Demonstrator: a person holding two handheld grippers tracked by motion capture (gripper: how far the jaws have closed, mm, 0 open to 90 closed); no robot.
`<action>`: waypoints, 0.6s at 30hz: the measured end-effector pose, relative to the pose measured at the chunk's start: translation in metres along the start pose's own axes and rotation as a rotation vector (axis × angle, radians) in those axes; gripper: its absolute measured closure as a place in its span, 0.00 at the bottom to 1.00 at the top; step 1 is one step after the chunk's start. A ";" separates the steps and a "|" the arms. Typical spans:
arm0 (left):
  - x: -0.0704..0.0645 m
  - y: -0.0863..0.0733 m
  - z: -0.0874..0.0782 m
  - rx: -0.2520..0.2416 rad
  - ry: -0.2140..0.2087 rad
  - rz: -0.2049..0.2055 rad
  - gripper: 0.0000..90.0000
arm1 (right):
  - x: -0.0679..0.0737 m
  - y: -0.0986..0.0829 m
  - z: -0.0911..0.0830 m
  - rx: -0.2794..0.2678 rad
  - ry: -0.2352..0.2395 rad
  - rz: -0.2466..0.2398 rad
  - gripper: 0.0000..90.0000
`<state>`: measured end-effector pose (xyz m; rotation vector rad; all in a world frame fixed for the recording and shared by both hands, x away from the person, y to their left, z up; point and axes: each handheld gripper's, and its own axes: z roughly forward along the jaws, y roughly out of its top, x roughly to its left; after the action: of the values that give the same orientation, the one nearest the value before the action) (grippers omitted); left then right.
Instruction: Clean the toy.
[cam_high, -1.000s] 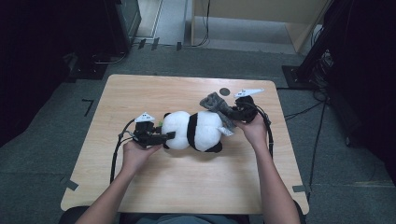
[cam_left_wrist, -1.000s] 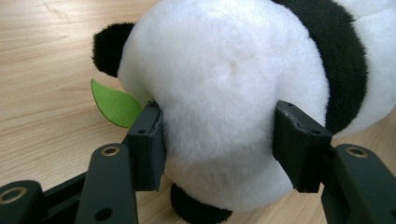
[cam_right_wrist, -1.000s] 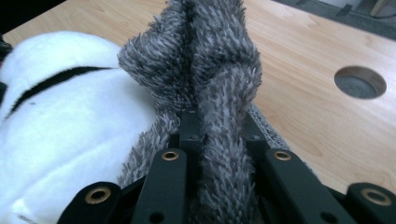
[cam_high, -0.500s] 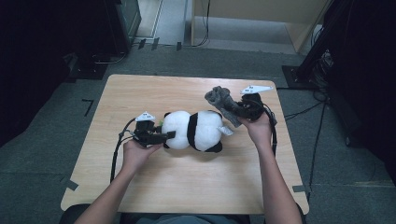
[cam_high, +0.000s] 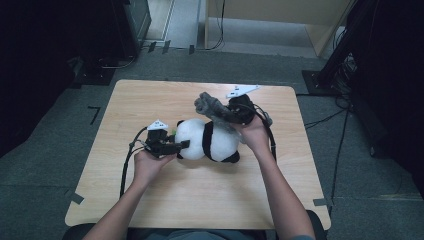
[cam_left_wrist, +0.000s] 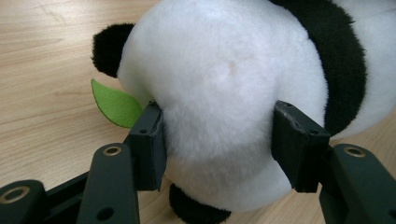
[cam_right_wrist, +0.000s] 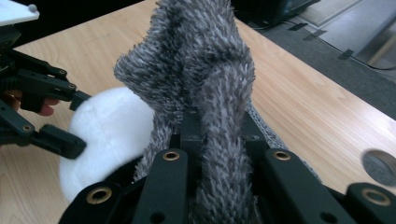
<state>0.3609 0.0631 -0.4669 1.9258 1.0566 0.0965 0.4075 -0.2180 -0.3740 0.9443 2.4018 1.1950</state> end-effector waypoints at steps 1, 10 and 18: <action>-0.001 0.000 0.000 -0.001 0.002 -0.001 0.47 | 0.004 0.002 0.005 0.007 0.008 -0.010 0.87; -0.002 -0.004 -0.001 -0.008 0.012 0.008 0.47 | 0.034 0.013 0.042 0.055 0.071 -0.082 0.87; 0.000 -0.004 -0.001 -0.005 0.014 0.017 0.46 | 0.045 0.011 0.059 0.107 0.106 -0.100 0.87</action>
<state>0.3577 0.0645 -0.4698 1.9325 1.0482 0.1229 0.4099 -0.1478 -0.4007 0.7989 2.5866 1.1164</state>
